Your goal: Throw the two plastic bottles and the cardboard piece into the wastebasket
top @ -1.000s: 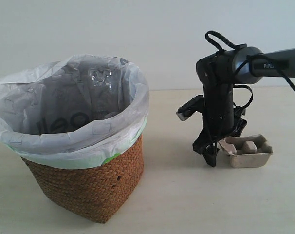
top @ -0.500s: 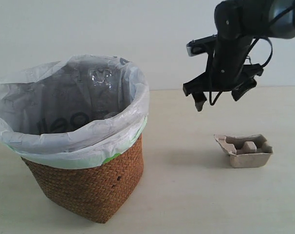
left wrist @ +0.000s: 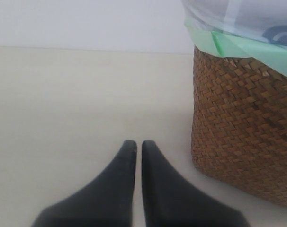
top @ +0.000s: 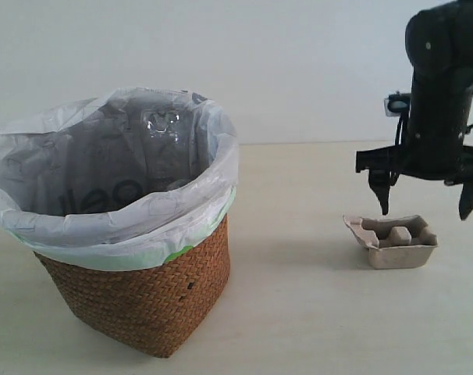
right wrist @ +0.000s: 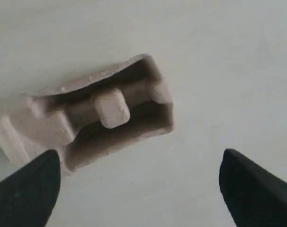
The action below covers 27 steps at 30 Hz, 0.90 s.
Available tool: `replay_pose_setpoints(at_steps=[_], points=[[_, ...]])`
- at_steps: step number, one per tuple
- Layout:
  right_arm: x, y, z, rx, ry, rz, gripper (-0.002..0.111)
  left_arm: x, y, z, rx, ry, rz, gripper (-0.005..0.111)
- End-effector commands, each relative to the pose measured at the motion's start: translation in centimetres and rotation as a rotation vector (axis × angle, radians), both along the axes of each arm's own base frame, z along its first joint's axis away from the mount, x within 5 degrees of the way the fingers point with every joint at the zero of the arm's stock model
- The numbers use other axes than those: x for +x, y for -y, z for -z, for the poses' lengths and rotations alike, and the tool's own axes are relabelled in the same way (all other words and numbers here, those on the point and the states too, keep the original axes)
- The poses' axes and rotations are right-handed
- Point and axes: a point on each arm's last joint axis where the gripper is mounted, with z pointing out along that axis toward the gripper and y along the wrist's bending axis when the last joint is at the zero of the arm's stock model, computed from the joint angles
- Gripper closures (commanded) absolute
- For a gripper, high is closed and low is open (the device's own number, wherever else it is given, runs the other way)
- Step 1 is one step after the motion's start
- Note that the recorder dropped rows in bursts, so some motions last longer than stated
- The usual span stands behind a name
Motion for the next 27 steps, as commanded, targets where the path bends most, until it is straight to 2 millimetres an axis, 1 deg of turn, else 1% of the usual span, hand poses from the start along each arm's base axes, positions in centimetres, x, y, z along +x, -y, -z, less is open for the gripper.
replay_pose_setpoints(at_steps=[1, 3, 7, 11, 15, 27], points=[[-0.45, -0.52, 1.69, 0.112, 0.051, 0.247, 0.027, -0.01, -0.03, 0.12, 0.010, -0.002, -0.002, 0.103], [-0.48, -0.84, 1.95, 0.158, 0.058, 0.319, 0.027, -0.01, -0.03, 0.12, 0.010, -0.002, -0.002, 0.103], [-0.52, -0.86, 1.96, 0.178, 0.066, 0.477, 0.027, -0.01, -0.03, 0.12, 0.010, -0.002, -0.002, 0.103], [-0.70, -0.29, 1.95, 0.127, 0.078, 0.628, 0.027, -0.01, -0.03, 0.12, 0.010, -0.002, -0.002, 0.103], [-0.97, 0.09, 1.93, 0.087, 0.078, 0.736, 0.027, -0.01, -0.03, 0.12, 0.010, -0.002, -0.002, 0.103], [-0.20, -0.26, 1.95, 0.173, 0.158, 0.883, 0.027, -0.01, -0.03, 0.12, 0.010, -0.002, -0.002, 0.103]])
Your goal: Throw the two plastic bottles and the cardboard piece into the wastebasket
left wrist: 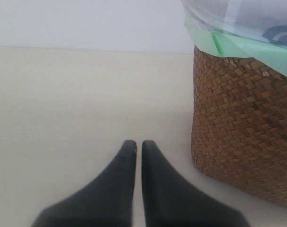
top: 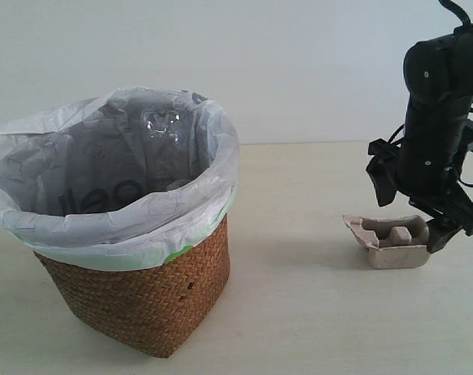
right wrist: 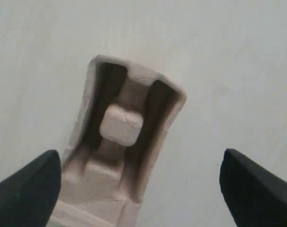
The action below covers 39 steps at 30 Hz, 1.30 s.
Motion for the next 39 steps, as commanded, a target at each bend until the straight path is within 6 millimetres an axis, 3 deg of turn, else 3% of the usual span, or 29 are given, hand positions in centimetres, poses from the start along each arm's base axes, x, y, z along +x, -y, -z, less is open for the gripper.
replay_pose_setpoints(at_steps=[1, 11, 29, 39], points=[[0.1, 0.1, -0.1, 0.014, 0.030, 0.046, 0.027, 0.0, 0.0, 0.1, 0.010, -0.002, -0.002, 0.103], [-0.5, 0.1, 2.0, 0.051, 0.064, 0.134, 0.027, 0.0, 0.0, 0.1, 0.010, -0.002, -0.002, 0.103], [-0.3, 0.0, 2.3, 0.077, 0.098, 0.176, 0.027, 0.0, 0.0, 0.1, 0.010, -0.002, -0.002, 0.103], [0.7, -0.3, 5.6, 0.075, 0.086, 0.156, 0.027, 0.0, 0.0, 0.1, 0.010, -0.002, -0.002, 0.103]])
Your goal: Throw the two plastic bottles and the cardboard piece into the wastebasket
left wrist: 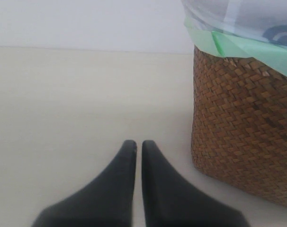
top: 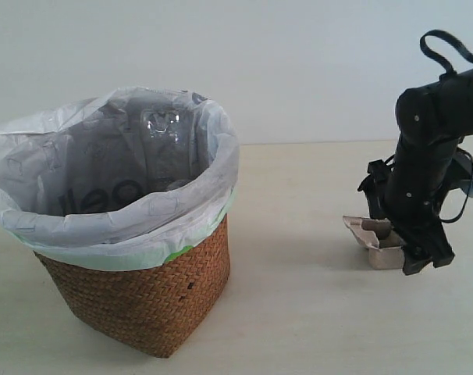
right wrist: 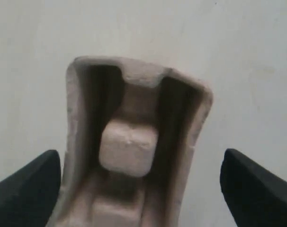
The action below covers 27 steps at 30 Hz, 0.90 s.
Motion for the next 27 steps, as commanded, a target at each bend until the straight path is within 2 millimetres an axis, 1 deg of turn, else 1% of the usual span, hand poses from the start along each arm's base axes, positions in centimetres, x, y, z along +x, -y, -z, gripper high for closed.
replay_pose_setpoints(at_steps=[1, 6, 13, 19, 22, 27], points=[[0.55, 0.01, 1.13, 0.001, 0.032, -0.019, 0.027, -0.01, -0.03, 0.12, 0.010, -0.002, -0.002, 0.103], [0.65, -0.01, 1.20, 0.001, 0.041, -0.022, 0.027, -0.01, -0.03, 0.12, 0.010, -0.002, -0.002, 0.103], [0.91, 0.74, 1.07, -0.118, 0.056, -0.171, 0.027, -0.01, -0.03, 0.12, 0.010, -0.002, -0.002, 0.103], [0.85, 0.76, 1.08, -0.127, 0.047, -0.200, 0.027, -0.01, -0.03, 0.12, 0.010, -0.002, -0.002, 0.103], [0.88, 0.77, 1.07, -0.138, 0.046, -0.244, 0.027, -0.01, -0.03, 0.12, 0.010, -0.002, -0.002, 0.103], [0.81, 0.71, 1.08, -0.138, 0.040, -0.245, 0.027, -0.01, -0.03, 0.12, 0.010, -0.002, -0.002, 0.103]])
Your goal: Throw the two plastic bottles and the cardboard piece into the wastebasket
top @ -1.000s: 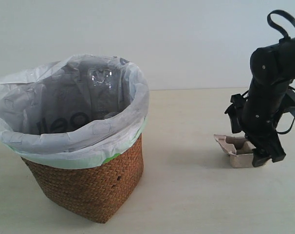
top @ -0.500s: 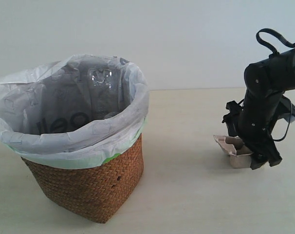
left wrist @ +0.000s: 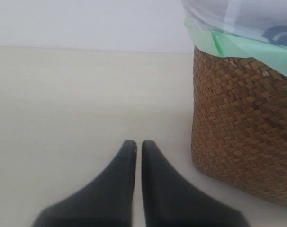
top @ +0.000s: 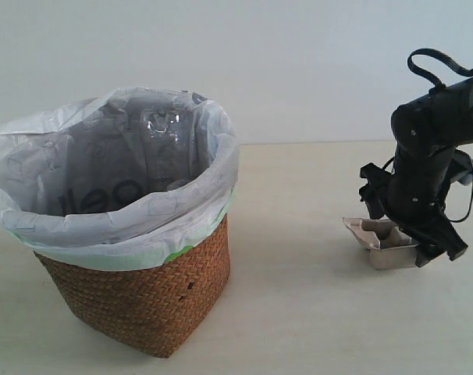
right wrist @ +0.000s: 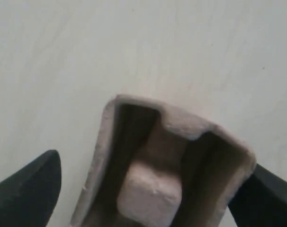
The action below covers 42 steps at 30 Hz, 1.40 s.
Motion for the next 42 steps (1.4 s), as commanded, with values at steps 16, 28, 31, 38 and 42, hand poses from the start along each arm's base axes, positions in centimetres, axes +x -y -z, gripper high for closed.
replay_pose_setpoints(at_steps=[16, 28, 31, 38, 42], points=[[1.2, -0.3, -0.4, -0.252, 0.048, -0.831, 0.027, 0.0, 0.0, 0.1, 0.010, -0.002, -0.002, 0.103], [0.8, -0.2, -0.3, -0.244, 0.006, -0.844, 0.027, 0.0, 0.0, 0.1, 0.010, -0.002, -0.002, 0.103], [0.7, -0.2, -0.2, -0.242, -0.006, -0.841, 0.027, 0.0, 0.0, 0.1, 0.010, -0.002, -0.002, 0.103], [0.6, -0.1, -0.2, -0.214, -0.012, -0.759, 0.059, 0.0, 0.0, 0.1, 0.010, -0.002, -0.002, 0.103], [0.4, -0.1, -0.1, -0.205, -0.036, -0.750, 0.057, 0.0, 0.0, 0.1, 0.010, -0.002, -0.002, 0.103]])
